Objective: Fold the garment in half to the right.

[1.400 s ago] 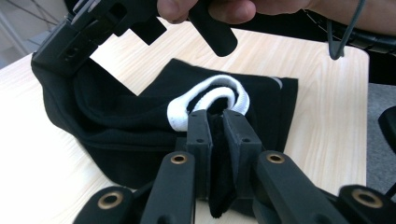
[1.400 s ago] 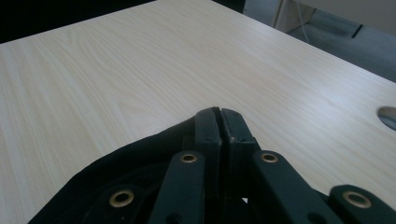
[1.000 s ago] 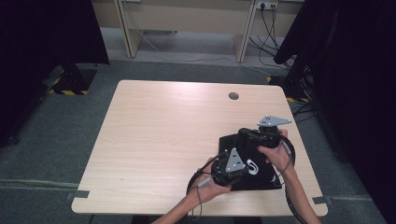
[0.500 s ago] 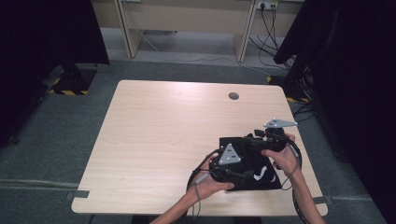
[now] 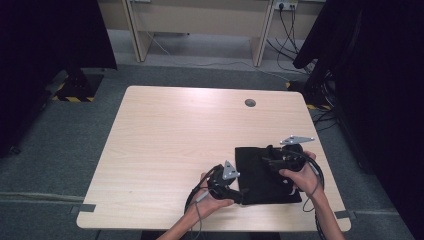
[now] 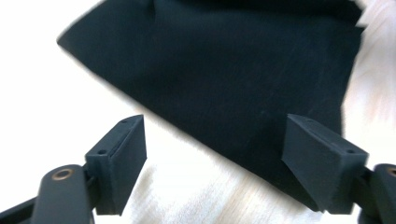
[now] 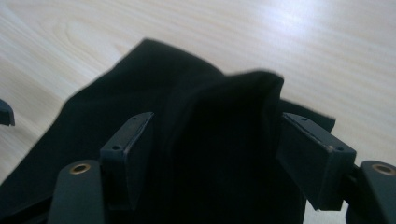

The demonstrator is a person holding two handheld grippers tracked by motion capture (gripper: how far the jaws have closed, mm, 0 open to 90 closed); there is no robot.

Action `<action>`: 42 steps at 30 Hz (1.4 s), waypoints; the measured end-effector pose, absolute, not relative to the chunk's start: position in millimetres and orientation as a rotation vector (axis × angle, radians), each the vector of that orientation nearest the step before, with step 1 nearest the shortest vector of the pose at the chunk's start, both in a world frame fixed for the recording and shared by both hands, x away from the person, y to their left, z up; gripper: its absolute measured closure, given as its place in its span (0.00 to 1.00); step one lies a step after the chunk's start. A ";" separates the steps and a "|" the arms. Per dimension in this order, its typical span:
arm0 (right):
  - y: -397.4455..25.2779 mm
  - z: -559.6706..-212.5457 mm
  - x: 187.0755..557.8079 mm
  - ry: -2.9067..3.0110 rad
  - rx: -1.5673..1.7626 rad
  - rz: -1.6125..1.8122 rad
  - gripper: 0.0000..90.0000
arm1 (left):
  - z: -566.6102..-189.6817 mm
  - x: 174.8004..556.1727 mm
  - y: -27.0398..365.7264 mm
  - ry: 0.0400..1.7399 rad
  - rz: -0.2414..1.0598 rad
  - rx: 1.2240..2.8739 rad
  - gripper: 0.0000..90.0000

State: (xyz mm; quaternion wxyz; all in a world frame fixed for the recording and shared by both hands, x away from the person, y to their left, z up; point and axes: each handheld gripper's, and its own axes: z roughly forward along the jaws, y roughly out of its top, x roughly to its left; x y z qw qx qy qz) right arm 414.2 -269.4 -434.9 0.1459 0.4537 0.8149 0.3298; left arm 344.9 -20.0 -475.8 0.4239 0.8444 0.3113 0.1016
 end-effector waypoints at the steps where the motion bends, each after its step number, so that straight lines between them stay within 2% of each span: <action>1: -270.8 -437.6 414.3 2.350 1.315 0.949 0.32 | -478.3 345.1 -20.7 0.781 0.262 2.127 0.22; 4: -274.4 -448.8 415.2 2.384 1.339 0.932 0.38 | -481.7 346.1 -20.7 0.807 0.252 2.124 0.20; 7: -279.5 -459.7 417.0 2.421 1.358 0.939 0.49 | -481.7 345.6 -19.6 0.798 0.244 2.126 0.21; 9: -282.9 -460.1 415.9 2.424 1.325 0.980 0.67 | -481.7 345.2 -18.9 0.795 0.242 2.125 0.21; 11: -285.2 -456.3 414.0 2.423 1.277 0.999 0.80 | -481.8 345.5 -18.1 0.796 0.235 2.119 0.21; 14: -286.7 -448.9 410.5 2.426 1.212 1.027 0.92 | -481.7 345.4 -17.1 0.799 0.213 2.105 0.21; 27: -294.0 -397.1 385.4 2.348 1.096 1.204 0.94 | -481.8 345.6 -16.2 0.801 0.206 2.106 0.20; 30: -301.5 -394.4 380.6 2.341 1.110 1.200 0.94 | -481.5 345.8 -16.1 0.808 0.186 2.095 0.20; 38: -335.3 -449.0 402.0 2.358 1.324 1.052 0.94 | -473.6 349.7 -10.5 0.825 0.181 2.054 0.19; 42: -341.5 -464.8 406.1 2.344 1.358 1.021 0.94 | -476.2 352.9 -7.9 0.841 0.184 2.062 0.19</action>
